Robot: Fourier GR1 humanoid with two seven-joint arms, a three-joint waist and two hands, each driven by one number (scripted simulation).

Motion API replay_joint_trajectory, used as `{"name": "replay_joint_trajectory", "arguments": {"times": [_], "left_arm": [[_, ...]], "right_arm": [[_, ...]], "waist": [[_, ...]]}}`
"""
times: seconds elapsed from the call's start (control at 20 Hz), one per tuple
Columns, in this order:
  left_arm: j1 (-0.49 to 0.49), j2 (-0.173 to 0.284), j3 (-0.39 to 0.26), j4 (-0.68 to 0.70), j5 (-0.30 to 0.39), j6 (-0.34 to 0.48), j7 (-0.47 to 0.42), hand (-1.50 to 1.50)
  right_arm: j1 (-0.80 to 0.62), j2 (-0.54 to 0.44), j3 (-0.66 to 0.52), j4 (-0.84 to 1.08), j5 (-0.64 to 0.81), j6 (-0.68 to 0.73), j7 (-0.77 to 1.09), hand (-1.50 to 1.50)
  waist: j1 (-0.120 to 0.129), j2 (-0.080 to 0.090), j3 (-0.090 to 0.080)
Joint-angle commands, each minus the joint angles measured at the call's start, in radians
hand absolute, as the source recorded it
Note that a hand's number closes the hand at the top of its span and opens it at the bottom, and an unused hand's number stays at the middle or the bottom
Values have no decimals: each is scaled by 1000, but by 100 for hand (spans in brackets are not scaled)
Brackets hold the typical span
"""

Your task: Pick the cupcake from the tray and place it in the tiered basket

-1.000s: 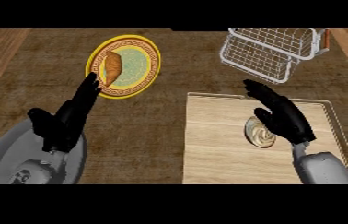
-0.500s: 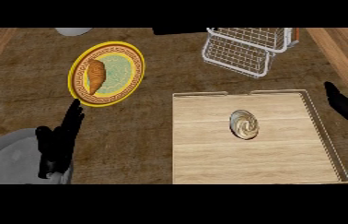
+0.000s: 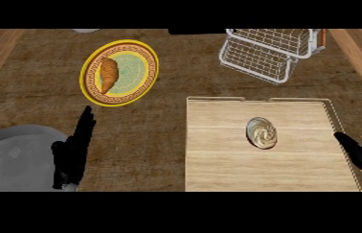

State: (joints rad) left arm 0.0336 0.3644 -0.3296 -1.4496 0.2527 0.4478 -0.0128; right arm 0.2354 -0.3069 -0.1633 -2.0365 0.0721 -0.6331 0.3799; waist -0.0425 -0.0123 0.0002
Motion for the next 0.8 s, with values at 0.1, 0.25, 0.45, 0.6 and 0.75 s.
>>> {"name": "replay_joint_trajectory", "arguments": {"times": [0.1, 0.25, 0.45, 0.6, 0.75], "left_arm": [[28, 1, -10, 41, -8, -14, -6, 0], [22, -14, -25, 38, -10, -20, -2, 0], [28, -41, -63, 17, -48, 14, 13, 0], [19, -8, -24, 12, -11, -38, 19, 0], [-35, -34, -28, 43, -39, -13, 37, 0]], "right_arm": [[153, -180, 132, -143, 133, 169, 306, -150], [194, -272, 165, -221, 208, 245, 460, -150], [184, -366, 181, -337, 316, 331, 728, -150], [106, -380, 215, -386, 425, 369, 914, -150], [19, -364, 270, -381, 483, 418, 1033, -150]], "waist": [[31, 17, -12], [38, 19, -11], [54, 19, -9], [67, 18, -7], [68, 21, -6]]}}
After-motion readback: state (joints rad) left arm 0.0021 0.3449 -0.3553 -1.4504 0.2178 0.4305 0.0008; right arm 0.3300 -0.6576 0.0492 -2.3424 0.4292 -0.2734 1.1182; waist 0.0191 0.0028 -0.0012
